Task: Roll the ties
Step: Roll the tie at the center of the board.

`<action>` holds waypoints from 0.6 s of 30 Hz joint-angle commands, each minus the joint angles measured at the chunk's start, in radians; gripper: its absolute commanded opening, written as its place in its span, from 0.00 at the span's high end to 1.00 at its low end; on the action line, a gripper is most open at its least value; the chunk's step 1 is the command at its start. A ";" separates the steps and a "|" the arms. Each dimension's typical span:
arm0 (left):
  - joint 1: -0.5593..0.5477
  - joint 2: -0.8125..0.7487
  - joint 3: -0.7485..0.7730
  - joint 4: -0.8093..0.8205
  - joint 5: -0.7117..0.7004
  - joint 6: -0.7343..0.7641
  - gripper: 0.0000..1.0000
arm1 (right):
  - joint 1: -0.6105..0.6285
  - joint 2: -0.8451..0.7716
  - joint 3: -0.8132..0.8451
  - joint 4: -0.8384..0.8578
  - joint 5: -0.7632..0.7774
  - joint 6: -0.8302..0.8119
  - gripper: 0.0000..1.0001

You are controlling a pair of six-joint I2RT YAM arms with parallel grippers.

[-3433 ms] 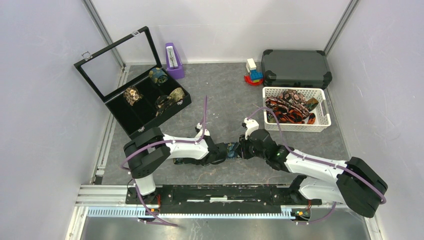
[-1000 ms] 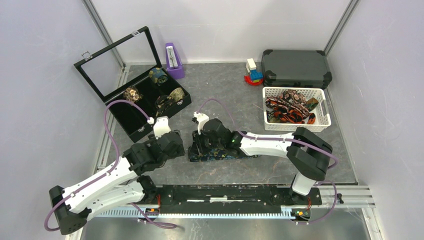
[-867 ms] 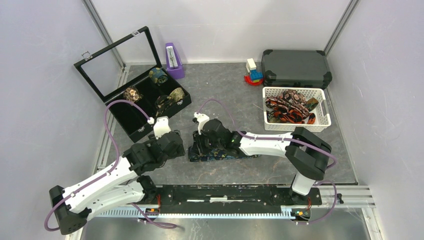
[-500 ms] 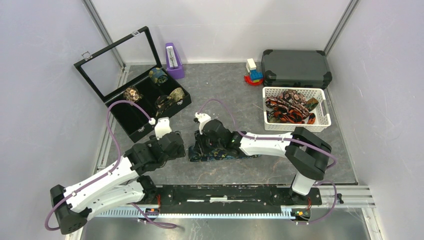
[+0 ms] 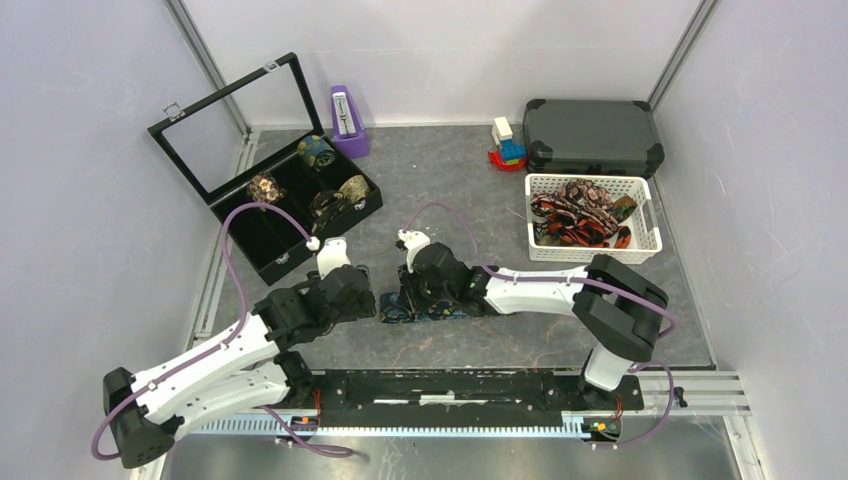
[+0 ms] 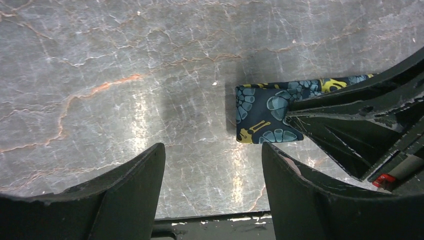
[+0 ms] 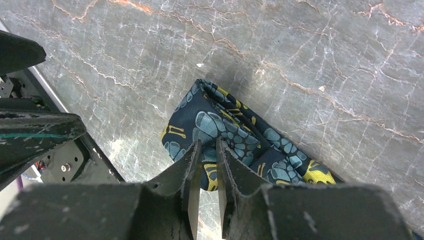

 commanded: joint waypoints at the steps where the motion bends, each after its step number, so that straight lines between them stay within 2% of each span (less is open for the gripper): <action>1: 0.003 0.000 -0.015 0.089 0.044 0.062 0.24 | -0.005 -0.038 -0.026 0.014 0.015 -0.015 0.77; 18: 0.006 0.061 -0.224 0.521 0.298 0.070 0.22 | -0.035 -0.056 -0.116 0.063 0.015 -0.013 0.79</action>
